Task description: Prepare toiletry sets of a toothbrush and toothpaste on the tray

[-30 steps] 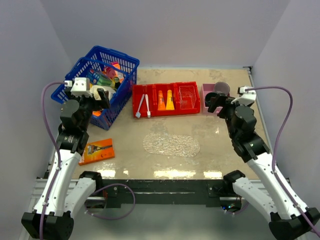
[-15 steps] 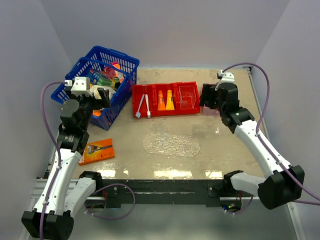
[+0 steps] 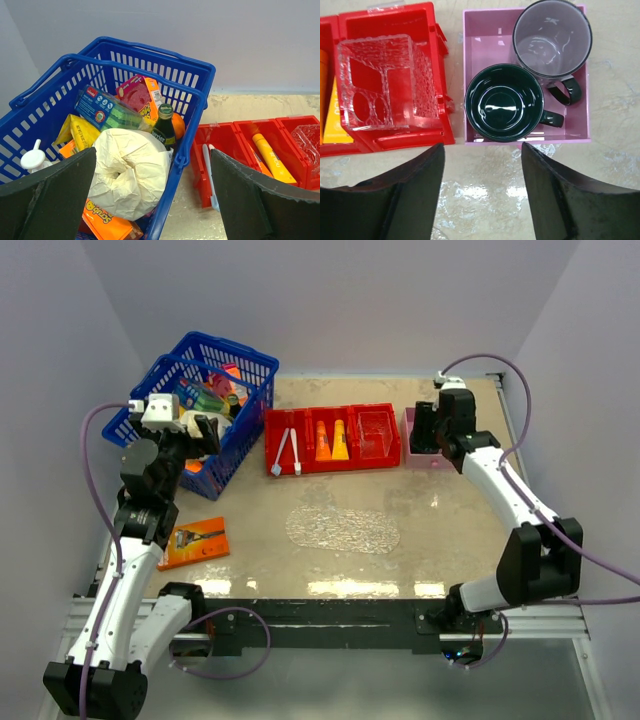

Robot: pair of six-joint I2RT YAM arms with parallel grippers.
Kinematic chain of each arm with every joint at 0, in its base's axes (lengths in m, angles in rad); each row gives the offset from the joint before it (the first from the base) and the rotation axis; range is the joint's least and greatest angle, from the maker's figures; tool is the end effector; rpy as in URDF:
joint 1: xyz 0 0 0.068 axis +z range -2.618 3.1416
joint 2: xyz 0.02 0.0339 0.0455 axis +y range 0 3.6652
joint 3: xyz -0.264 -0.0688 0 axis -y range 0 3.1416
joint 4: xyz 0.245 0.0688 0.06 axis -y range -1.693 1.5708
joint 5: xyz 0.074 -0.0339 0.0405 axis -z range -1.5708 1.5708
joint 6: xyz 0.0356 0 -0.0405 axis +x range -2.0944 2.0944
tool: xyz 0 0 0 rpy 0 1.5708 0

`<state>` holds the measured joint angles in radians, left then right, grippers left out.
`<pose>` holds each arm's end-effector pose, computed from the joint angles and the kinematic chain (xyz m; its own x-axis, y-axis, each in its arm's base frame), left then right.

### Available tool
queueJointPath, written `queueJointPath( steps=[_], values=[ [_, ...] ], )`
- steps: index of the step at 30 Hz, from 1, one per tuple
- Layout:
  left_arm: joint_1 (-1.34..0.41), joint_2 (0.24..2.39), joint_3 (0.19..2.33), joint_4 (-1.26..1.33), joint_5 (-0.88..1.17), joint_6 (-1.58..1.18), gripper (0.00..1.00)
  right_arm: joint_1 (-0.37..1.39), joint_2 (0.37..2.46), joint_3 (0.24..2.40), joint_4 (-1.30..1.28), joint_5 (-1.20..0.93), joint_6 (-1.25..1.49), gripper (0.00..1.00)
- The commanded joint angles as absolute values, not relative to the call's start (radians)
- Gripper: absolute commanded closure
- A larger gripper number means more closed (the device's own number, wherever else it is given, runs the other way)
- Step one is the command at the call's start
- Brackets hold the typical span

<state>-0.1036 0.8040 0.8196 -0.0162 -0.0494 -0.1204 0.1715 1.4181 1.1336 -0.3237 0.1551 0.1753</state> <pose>0.1896 -0.0179 0.3674 -0.0071 -0.1199 -0.9928 0.0537 0.9913 -0.1201 0.3177 0.0494 0.3009 -0.5620 0.0775 -0.8235 0.0552 0.9969 0.0562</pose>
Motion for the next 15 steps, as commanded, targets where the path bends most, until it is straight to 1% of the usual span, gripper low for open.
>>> queueJointPath(
  steps=[1,5,6,10,11,13,15],
  values=[
    [-0.098,0.798,0.81,0.04,-0.051,-0.135,0.0,0.173,1.468,1.2,-0.356,0.132,0.094,0.36],
    [-0.098,0.796,0.808,0.041,-0.045,-0.135,0.0,0.175,1.506,1.215,-0.367,0.159,0.069,0.36],
    [-0.098,0.796,0.808,0.043,-0.043,-0.135,0.0,0.173,1.509,1.221,-0.376,0.167,0.061,0.39],
    [-0.098,0.793,0.805,0.046,-0.034,-0.133,0.0,0.175,1.525,1.219,-0.376,0.184,0.04,0.42],
    [-0.098,0.795,0.804,0.048,-0.029,-0.132,0.0,0.175,1.531,1.218,-0.371,0.163,0.035,0.43],
    [-0.098,0.793,0.805,0.049,-0.022,-0.129,0.0,0.179,1.543,1.221,-0.365,0.144,0.021,0.47],
    [-0.098,0.792,0.802,0.051,-0.015,-0.127,0.0,0.189,1.551,1.227,-0.359,0.147,0.017,0.47]
  ],
)
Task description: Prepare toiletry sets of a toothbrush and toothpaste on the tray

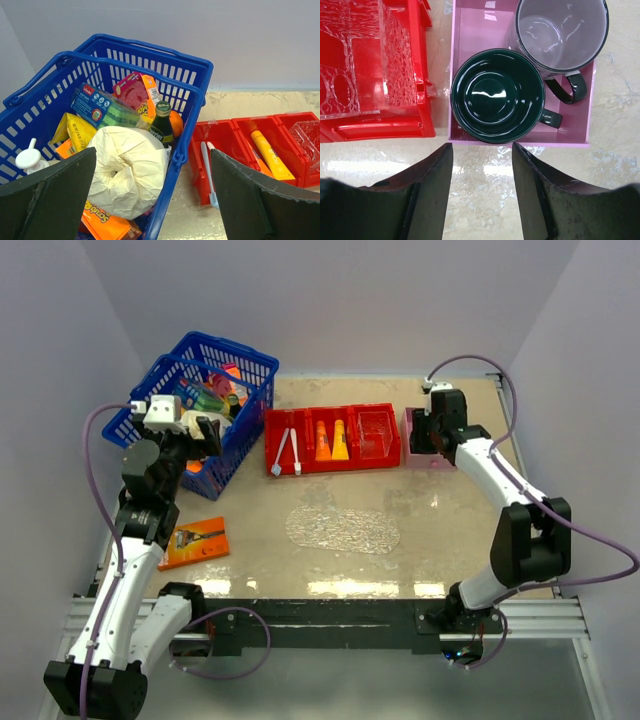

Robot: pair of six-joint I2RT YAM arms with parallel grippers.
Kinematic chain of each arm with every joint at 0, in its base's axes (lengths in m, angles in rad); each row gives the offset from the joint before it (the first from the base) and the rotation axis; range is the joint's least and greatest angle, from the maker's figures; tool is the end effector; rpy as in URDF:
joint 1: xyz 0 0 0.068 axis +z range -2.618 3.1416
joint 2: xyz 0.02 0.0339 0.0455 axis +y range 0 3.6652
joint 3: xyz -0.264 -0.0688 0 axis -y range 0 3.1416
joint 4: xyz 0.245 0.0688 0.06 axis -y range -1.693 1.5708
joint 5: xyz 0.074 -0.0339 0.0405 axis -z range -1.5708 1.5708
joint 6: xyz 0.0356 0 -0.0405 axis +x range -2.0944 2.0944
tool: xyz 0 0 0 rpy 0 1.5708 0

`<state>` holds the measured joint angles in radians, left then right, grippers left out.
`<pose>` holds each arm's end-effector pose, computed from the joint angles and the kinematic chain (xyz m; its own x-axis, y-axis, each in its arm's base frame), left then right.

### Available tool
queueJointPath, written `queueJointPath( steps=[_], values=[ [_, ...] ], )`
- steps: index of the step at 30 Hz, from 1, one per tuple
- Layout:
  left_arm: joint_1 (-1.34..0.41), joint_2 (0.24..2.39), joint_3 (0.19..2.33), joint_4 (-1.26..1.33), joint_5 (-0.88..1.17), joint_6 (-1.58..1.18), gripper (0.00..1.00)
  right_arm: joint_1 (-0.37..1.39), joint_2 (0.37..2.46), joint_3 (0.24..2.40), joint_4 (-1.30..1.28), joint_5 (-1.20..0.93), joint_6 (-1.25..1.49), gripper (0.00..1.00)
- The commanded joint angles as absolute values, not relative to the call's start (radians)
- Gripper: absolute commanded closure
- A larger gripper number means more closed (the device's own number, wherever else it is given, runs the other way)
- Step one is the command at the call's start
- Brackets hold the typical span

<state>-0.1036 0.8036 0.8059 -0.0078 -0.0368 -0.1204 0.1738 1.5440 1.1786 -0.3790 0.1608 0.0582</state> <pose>0.1903 -0.0185 0.3635 -0.0135 -0.1193 -0.9928 0.0656 0.9906 -0.1199 0.3393 0.0538 0.2720 -0.6694 -0.0592 -0.7406 -0.0158 0.9977 -0.0655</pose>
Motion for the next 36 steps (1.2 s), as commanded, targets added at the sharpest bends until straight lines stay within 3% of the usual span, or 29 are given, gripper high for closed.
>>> queueJointPath(
  steps=[1,16,19,30,36],
  values=[
    [-0.098,0.793,0.802,0.051,-0.015,-0.127,0.0,0.19,1.561,1.227,-0.356,0.153,0.014,0.46],
    [-0.098,0.802,0.801,0.051,-0.009,-0.12,0.0,0.195,1.666,1.333,-0.44,0.144,-0.107,0.46],
    [-0.098,0.804,0.802,0.049,-0.006,-0.117,0.0,0.195,1.692,1.351,-0.472,0.137,-0.107,0.5],
    [-0.098,0.808,0.805,0.044,-0.006,-0.112,0.0,0.196,1.729,1.359,-0.488,0.124,-0.115,0.5],
    [-0.098,0.81,0.807,0.041,-0.005,-0.109,0.0,0.195,1.747,1.365,-0.476,0.163,-0.115,0.57]
  ],
)
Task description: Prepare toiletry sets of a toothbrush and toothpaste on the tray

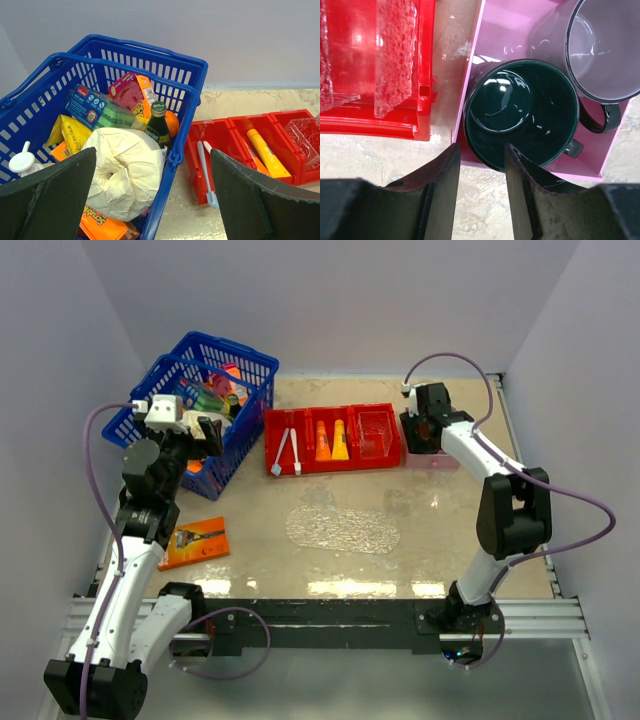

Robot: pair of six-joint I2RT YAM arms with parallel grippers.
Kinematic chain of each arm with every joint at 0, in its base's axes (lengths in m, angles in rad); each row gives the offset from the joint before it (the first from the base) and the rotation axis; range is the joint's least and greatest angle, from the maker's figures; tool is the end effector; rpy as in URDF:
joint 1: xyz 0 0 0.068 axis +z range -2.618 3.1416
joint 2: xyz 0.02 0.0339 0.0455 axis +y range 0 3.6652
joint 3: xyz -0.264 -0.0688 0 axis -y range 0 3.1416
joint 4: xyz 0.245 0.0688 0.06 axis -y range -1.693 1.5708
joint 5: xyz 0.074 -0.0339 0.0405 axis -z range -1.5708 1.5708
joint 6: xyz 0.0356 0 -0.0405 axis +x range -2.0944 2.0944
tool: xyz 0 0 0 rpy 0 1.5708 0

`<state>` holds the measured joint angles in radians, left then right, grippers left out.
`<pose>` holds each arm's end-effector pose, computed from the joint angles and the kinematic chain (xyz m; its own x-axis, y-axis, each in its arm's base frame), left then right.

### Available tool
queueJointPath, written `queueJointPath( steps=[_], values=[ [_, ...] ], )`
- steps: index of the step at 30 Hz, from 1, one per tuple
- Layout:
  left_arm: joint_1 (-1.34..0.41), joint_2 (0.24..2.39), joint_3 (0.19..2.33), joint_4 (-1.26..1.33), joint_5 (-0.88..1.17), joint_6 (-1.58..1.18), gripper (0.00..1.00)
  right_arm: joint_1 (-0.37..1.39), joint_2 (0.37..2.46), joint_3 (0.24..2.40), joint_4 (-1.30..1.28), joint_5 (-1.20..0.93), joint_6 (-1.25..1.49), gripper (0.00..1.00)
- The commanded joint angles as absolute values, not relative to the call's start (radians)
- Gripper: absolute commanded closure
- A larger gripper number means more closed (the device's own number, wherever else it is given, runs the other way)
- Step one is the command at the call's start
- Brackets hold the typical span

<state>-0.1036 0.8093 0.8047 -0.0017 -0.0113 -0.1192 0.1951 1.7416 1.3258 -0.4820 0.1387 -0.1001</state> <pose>0.1917 -0.0195 0.3628 -0.0172 -0.1178 -0.9929 0.0908 0.9888 -0.1188 0.3751 0.0691 0.2441 -0.7525 -0.2496 -0.6094 -0.1836 0.9682 -0.1699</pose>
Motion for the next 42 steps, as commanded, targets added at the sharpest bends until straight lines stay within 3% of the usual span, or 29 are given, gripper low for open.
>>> queueJointPath(
  steps=[1,31,34,39,42],
  values=[
    [-0.098,0.81,0.807,0.043,-0.005,-0.107,0.0,0.193,1.743,1.364,-0.471,0.175,-0.114,0.58],
    [-0.1,0.819,0.807,0.041,-0.005,-0.098,0.0,0.195,1.793,1.304,-0.348,0.161,-0.118,0.74],
    [-0.098,0.822,0.808,0.041,-0.006,-0.098,0.0,0.195,1.79,1.292,-0.331,0.144,-0.114,0.78],
    [-0.098,0.825,0.807,0.041,-0.005,-0.098,0.0,0.195,1.79,1.296,-0.333,0.124,-0.101,0.99],
    [-0.098,0.824,0.808,0.041,-0.005,-0.1,0.0,0.195,1.787,1.318,-0.344,0.12,-0.097,1.0]
  ],
)
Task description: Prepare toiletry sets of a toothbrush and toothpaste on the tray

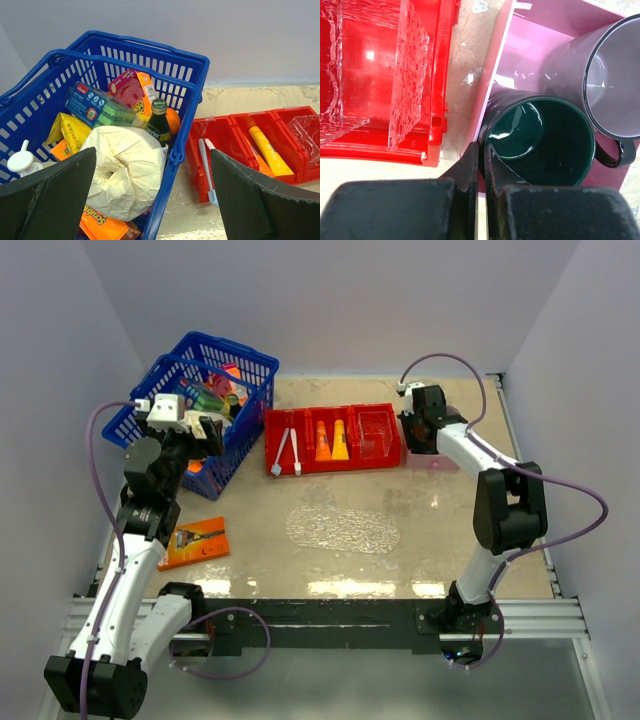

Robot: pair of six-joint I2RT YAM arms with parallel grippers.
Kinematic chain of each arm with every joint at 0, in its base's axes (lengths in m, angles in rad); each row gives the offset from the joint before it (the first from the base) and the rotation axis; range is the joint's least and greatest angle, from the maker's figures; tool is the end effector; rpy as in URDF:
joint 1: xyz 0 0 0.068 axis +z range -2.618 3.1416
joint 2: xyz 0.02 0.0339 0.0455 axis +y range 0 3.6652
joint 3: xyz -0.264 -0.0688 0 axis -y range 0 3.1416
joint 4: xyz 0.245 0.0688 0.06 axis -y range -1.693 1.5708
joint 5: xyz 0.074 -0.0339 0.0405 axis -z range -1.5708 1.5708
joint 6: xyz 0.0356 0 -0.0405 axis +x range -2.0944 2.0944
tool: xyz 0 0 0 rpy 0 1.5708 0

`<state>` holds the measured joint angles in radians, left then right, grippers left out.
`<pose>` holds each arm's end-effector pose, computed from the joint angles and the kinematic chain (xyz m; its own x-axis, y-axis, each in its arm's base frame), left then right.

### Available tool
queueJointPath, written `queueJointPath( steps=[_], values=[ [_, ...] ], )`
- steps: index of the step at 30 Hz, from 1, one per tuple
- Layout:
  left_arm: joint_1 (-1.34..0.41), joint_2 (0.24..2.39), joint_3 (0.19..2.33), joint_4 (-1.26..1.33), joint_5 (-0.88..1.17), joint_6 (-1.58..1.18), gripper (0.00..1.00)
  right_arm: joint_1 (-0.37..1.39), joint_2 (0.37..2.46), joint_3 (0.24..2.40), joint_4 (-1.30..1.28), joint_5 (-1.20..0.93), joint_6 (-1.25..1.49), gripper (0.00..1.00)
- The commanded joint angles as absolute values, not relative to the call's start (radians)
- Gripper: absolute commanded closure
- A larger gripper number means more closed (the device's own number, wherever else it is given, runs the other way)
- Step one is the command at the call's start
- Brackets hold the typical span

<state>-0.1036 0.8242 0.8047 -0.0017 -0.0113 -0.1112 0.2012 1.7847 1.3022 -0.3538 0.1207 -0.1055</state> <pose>0.1954 -0.0199 0.3602 -0.0312 -0.1083 -0.9936 0.0893 0.9898 -0.1107 0.3871 0.0746 0.2298 -0.7106 -0.2516 -0.6571 -0.1952 0.9677 -0.1594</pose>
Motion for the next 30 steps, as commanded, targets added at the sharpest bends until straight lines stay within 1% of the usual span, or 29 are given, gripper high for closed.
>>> queueJointPath(
  steps=[1,9,17,30],
  values=[
    [-0.098,0.824,0.808,0.041,-0.005,-0.1,0.0,0.195,1.787,1.324,-0.354,0.118,-0.094,1.0],
    [-0.1,0.822,0.808,0.04,-0.005,-0.101,0.0,0.198,1.789,1.42,-0.414,0.147,-0.065,1.0],
    [-0.098,0.816,0.81,0.041,0.023,-0.101,0.0,0.212,1.738,1.483,-0.457,0.218,-0.055,1.0],
    [-0.098,0.816,0.81,0.041,0.026,-0.106,0.0,0.25,1.697,1.525,-0.506,0.316,-0.043,1.0]
  ],
)
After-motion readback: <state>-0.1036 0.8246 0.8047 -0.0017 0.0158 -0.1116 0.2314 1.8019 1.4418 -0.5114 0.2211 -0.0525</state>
